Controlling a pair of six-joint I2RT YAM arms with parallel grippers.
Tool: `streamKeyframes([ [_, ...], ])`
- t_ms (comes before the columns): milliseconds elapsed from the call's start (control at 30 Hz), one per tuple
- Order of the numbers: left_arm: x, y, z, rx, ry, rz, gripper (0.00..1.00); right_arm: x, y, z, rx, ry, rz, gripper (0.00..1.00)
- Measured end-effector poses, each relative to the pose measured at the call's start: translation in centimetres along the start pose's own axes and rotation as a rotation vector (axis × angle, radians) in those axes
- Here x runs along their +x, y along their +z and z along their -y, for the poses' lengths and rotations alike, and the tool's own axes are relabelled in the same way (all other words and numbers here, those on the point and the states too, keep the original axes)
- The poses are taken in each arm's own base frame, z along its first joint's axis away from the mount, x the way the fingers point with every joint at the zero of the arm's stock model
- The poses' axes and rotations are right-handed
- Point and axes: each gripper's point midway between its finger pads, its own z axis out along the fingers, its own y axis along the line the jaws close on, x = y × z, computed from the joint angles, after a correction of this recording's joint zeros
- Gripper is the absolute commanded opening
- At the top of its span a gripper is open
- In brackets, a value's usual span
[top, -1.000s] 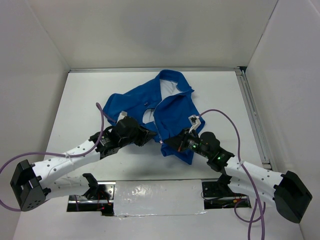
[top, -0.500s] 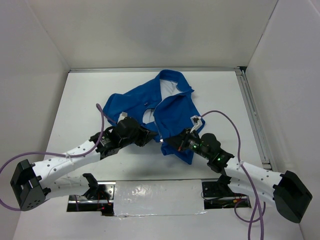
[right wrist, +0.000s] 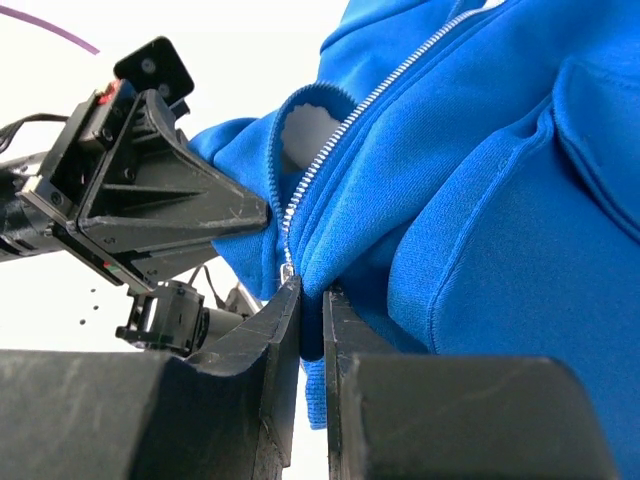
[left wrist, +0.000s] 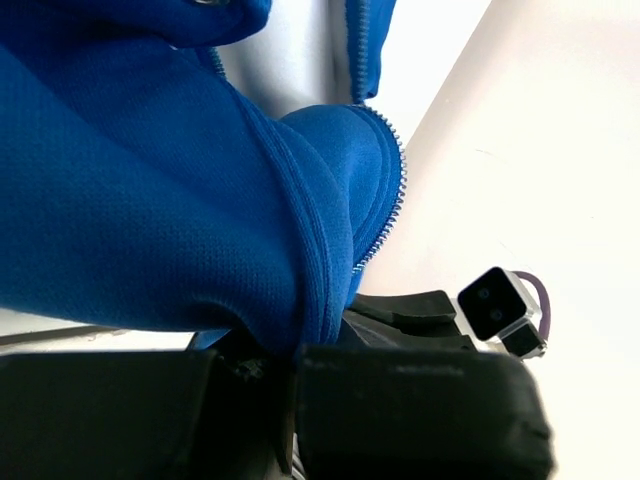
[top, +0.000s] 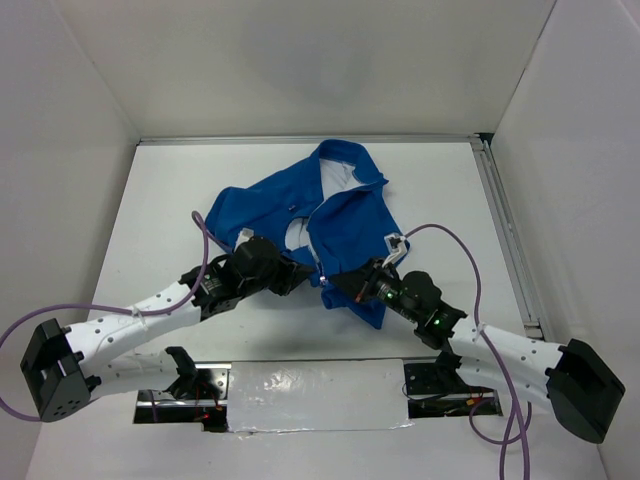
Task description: Zip up the jacket
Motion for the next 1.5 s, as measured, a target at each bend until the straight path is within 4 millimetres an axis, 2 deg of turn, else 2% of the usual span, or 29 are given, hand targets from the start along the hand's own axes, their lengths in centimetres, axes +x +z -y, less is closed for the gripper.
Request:
streamKeyframes([
  [233, -0.3, -0.5, -0.3, 0.002, -0.025, 0.013, 0.00, -1.3, -1.0, -0.7, -0.026, -0.022, 0.065, 0.00],
  [767, -0.9, -0.5, 2.5, 0.111, -0.082, 0.050, 0.00, -0.5, -1.2, -0.6, -0.033, -0.071, 0.048, 0.00],
  [1000, -0.9, -0.5, 2.8, 0.119, -0.088, 0.052, 0.00, -0.4, -1.0, -0.7, -0.037, -0.067, 0.041, 0.00],
  [1500, -0.9, -0.3, 2.7, 0.116, -0.089, 0.051, 0.00, -1.4, -1.0, -0.7, -0.027, -0.057, 0.092, 0.00],
])
